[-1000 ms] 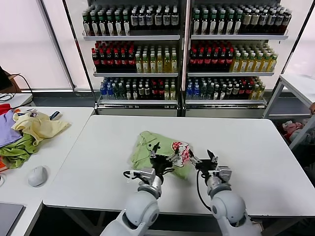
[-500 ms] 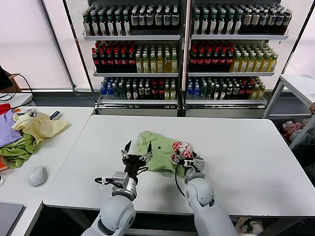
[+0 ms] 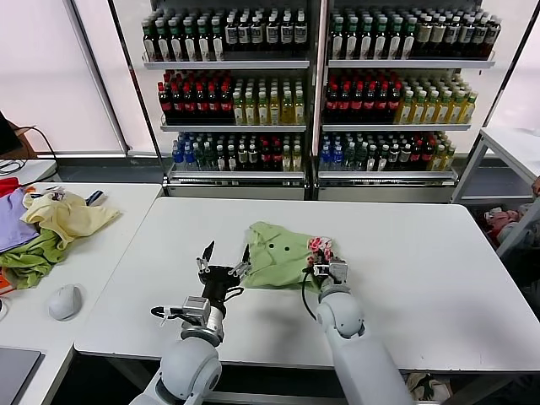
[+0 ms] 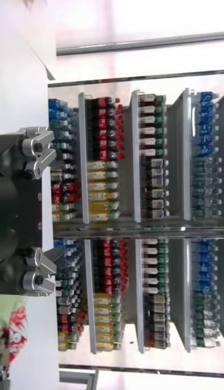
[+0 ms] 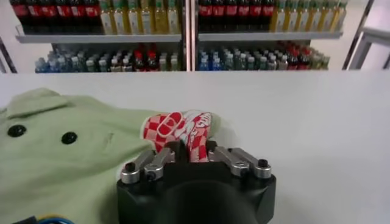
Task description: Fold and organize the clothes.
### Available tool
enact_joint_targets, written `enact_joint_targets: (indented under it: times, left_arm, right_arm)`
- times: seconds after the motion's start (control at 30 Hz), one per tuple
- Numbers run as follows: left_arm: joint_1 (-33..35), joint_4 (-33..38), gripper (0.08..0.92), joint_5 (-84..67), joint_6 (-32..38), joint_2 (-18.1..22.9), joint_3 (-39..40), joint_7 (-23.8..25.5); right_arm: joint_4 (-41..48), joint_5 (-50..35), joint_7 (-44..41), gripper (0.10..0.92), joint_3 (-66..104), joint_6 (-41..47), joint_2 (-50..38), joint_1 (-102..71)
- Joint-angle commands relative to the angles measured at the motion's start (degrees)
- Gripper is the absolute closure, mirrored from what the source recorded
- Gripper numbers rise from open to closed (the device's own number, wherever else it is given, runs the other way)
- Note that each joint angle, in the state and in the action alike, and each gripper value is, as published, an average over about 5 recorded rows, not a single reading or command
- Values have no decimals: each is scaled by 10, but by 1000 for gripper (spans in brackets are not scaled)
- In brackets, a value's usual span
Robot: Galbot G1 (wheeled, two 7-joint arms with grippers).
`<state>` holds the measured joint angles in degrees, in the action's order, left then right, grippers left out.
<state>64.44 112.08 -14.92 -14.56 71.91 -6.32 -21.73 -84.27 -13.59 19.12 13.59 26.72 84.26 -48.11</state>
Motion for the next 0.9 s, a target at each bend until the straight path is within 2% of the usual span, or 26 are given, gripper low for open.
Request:
enact_joint_targets:
  times: [0.03, 0.17, 0.27, 0.5, 0.73, 0.9]
  left_arm:
    - [5, 3, 177, 4, 1, -4, -3, 0]
    - [5, 3, 177, 8, -3, -3, 1, 1]
    - [6, 3, 177, 10, -4, -3, 4, 2]
    - [15, 10, 177, 23, 0, 0, 9, 3]
    - [33, 28, 177, 34, 2, 7, 7, 10]
    - [48, 47, 177, 39, 8, 8, 6, 24]
  right_arm:
    - [88, 175, -125, 767, 12, -71, -95, 77]
    - [88, 199, -140, 861, 12, -106, -119, 70]
    - [62, 181, -130, 856, 26, -155, -125, 40]
    - [-48, 125, -97, 663, 90, -243, -137, -62]
    - [-237, 5, -104, 473, 174, -201, -155, -216]
    - [-332, -38, -138, 334, 225, -188, -147, -330]
